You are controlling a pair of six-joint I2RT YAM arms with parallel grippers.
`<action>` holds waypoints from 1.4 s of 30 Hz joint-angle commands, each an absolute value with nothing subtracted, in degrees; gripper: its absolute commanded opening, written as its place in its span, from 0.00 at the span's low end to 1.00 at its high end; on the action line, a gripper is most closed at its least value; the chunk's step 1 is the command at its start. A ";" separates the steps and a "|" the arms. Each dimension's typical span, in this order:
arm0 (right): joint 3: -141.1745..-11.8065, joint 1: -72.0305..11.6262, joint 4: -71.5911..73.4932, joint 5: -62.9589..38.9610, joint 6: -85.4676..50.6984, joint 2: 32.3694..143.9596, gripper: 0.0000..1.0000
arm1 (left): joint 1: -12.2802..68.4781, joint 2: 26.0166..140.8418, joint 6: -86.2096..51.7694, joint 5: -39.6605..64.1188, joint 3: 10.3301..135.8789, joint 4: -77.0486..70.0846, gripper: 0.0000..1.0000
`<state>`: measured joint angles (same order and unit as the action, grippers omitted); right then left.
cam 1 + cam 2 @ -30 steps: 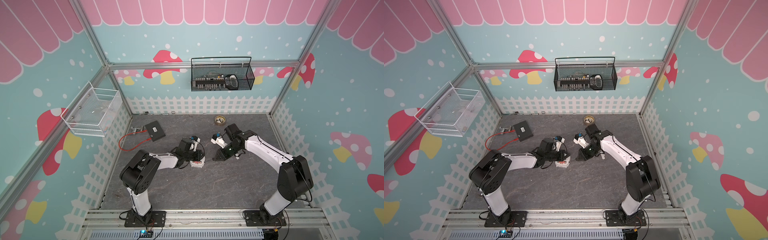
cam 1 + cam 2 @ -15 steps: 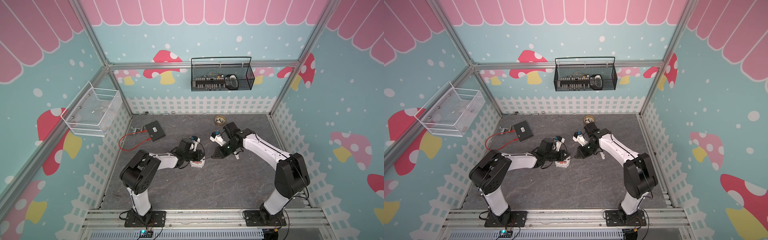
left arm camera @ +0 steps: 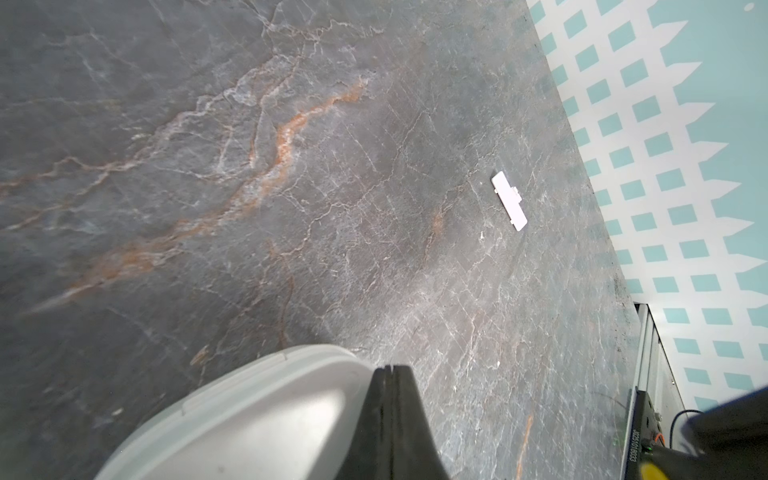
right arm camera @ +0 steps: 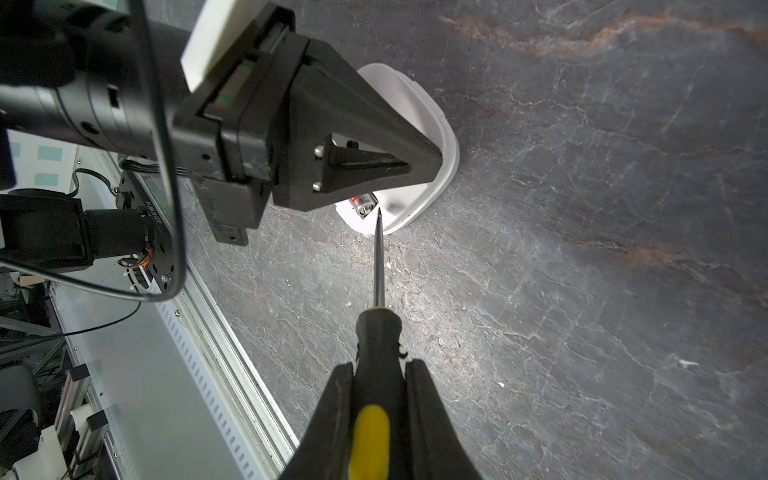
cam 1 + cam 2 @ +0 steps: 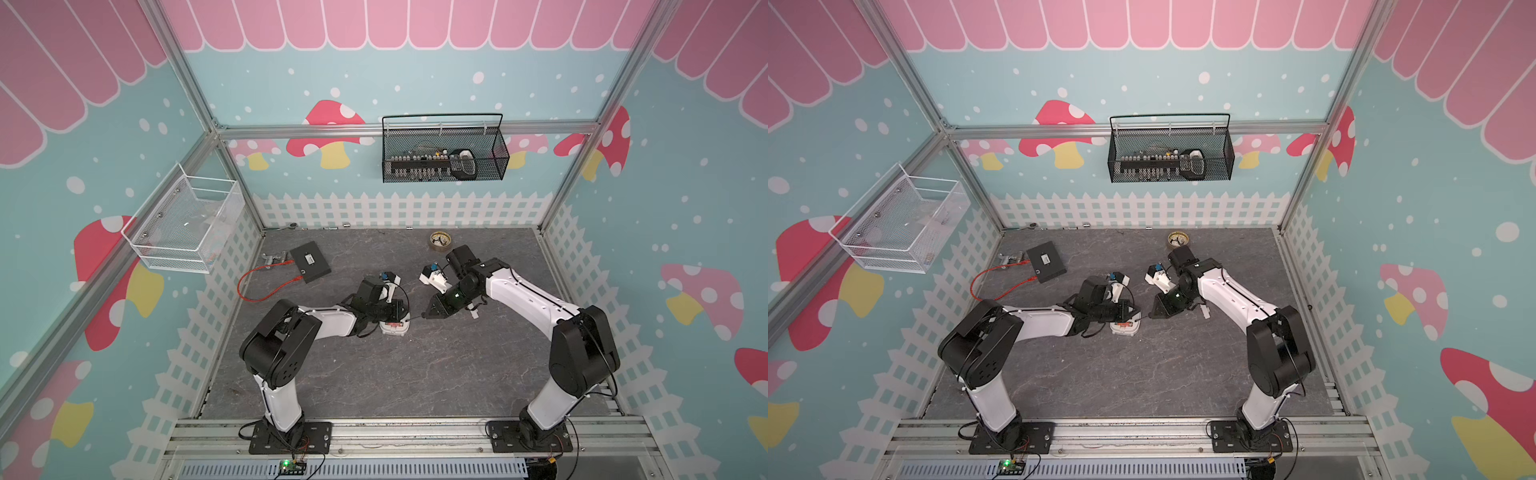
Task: Remove the battery from the alarm
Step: Release the battery from the alarm.
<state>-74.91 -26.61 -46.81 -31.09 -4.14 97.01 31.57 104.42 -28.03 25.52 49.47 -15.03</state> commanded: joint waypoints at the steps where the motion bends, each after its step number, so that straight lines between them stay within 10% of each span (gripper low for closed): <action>1: -73.50 -26.98 -46.93 -32.42 -3.91 96.68 0.00 | 31.35 109.71 -26.90 21.27 45.26 0.00 0.00; 42: -75.06 -28.30 -42.93 -38.02 -5.57 96.78 0.00 | 31.20 109.78 -26.88 21.27 45.08 -0.10 0.00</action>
<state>-74.00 -27.55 -44.62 -34.74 -5.06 97.01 31.53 104.42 -28.03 25.52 49.39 -15.18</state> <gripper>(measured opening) 0.208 0.048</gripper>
